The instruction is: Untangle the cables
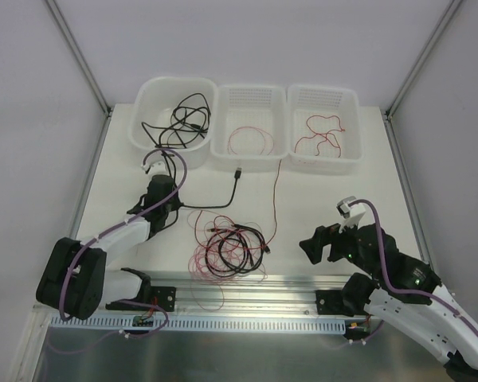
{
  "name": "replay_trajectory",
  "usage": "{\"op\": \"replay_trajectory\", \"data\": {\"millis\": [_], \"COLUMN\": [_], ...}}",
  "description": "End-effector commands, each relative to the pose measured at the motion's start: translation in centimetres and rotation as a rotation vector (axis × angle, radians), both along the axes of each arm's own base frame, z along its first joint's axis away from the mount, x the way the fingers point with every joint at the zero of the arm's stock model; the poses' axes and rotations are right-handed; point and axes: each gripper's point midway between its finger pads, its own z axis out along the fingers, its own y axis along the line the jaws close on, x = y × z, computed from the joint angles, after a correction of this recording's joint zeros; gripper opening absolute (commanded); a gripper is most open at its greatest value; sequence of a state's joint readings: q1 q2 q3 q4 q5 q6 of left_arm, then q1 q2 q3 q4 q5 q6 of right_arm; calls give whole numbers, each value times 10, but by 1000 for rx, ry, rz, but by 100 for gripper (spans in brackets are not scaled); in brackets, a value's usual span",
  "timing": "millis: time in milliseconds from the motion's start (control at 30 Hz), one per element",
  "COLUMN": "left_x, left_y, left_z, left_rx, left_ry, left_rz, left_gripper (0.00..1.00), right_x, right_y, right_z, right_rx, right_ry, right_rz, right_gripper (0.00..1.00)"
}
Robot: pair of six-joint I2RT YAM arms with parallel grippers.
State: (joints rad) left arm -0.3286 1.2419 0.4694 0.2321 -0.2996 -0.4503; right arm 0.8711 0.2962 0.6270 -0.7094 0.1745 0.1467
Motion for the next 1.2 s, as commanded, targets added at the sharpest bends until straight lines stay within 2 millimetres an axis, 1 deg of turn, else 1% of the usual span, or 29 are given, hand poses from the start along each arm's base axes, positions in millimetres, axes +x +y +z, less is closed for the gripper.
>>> {"op": "replay_trajectory", "data": {"millis": [0,33,67,100,133,167,200,267,300,367,400,467,500,567,600,667,700,767,800,900,933,967,1000,1033,1067,1100,1167], "left_x": [13,16,12,11,18,15,21,24,30,37,45,53,63,69,78,84,91,100,109,124,126,127,127,126,120,115,110], "left_y": [-4,-5,-2,-1,-3,-1,-2,-1,-2,-3,-5,-6,-7,-8,-7,-7,-5,-1,5,11,13,11,10,6,1,-13,-22], "left_z": [48,73,78,95,125,132,164,187,213,235,256,276,300,316,342,357,375,388,397,411,414,418,428,431,440,441,444], "left_rx": [4,-12,1,10,3,19,22,37,47,66,82,95,104,106,107,112,122,147,149,150,147,135,122,101,49,0,-55], "left_ry": [-113,-165,-145,-167,-215,-199,-257,-284,-330,-350,-369,-379,-408,-403,-439,-442,-472,-492,-507,-532,-540,-548,-570,-576,-593,-595,-599], "left_rz": [-24,-24,-19,-28,-27,-30,-41,-48,-60,-71,-86,-95,-98,-113,-108,-117,-112,-103,-85,-67,-64,-70,-74,-90,-99,-169,-203], "left_gripper": [0,0,0,0,0,0,0,0,0,0,0,0,0,0,0,0,0,0,0,0,0,0,0,0,0,0,0], "right_x": [0,1,0,0,1,1,1,2,2,2,1,0,0,0,0,0,0,1,1,2,3,3,4,4,4,5,7], "right_y": [2,1,0,0,-1,-1,-1,1,1,3,3,2,1,-2,-3,-6,-7,-8,-9,-8,-8,-8,-8,-8,-8,-8,-8], "right_z": [10,11,12,11,12,13,14,15,16,16,15,15,15,15,16,15,14,14,12,10,11,10,9,8,8,7,7], "right_rx": [16,16,15,10,11,13,14,19,20,19,17,10,10,3,3,-2,-7,-12,-20,-33,-36,-43,-54,-56,-61,-68,-73], "right_ry": [-8,-13,-15,-15,-19,-23,-24,-26,-27,-21,-17,-13,-13,-16,-19,-18,-17,-17,-13,-4,-4,-1,4,6,6,9,7], "right_rz": [4,-1,0,0,-5,-5,-5,-3,-2,6,7,8,5,-4,-8,-15,-23,-28,-30,-31,-30,-29,-30,-32,-32,-36,-41], "right_gripper": [100,100,100,100,100,100,100,100,100,100,100,100,100,100,99,100,100,100,99,100,100,100,99,100,100,99,100]}}
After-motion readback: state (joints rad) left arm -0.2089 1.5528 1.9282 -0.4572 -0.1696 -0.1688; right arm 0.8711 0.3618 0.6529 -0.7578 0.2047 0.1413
